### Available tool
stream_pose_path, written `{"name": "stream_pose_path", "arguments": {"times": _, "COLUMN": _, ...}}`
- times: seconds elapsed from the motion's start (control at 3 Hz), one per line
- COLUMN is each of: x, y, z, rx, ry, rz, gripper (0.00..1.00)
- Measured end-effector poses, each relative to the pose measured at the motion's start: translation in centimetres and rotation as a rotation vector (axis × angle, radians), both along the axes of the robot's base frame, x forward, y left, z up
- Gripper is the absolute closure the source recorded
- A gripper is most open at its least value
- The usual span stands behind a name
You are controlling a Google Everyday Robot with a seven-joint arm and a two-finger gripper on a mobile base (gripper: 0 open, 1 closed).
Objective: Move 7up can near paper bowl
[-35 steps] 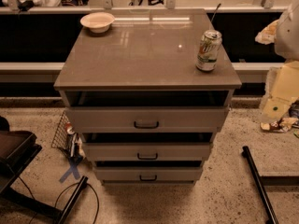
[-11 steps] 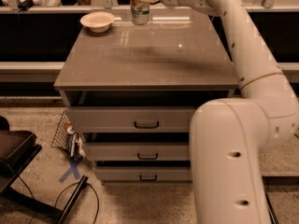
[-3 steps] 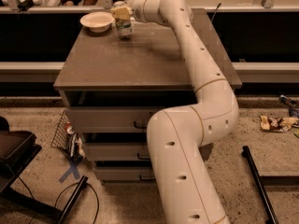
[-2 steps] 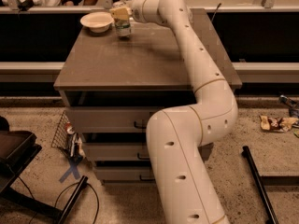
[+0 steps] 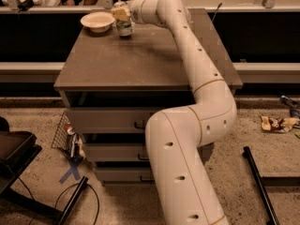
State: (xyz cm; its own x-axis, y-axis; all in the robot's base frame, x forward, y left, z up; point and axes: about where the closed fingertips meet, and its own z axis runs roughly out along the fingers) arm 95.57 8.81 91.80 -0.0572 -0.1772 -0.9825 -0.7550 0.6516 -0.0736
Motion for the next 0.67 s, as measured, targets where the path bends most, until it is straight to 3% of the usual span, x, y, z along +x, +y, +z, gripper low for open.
{"name": "stream_pose_path", "arguments": {"times": 0.33, "x": 0.01, "y": 0.33, "z": -0.23, "rx": -0.001, "ry": 0.003, "rz": 0.003, "gripper": 0.00}}
{"name": "stream_pose_path", "arguments": {"times": 0.67, "x": 0.01, "y": 0.35, "z": -0.24, "rx": -0.001, "ry": 0.003, "rz": 0.004, "gripper": 0.00}}
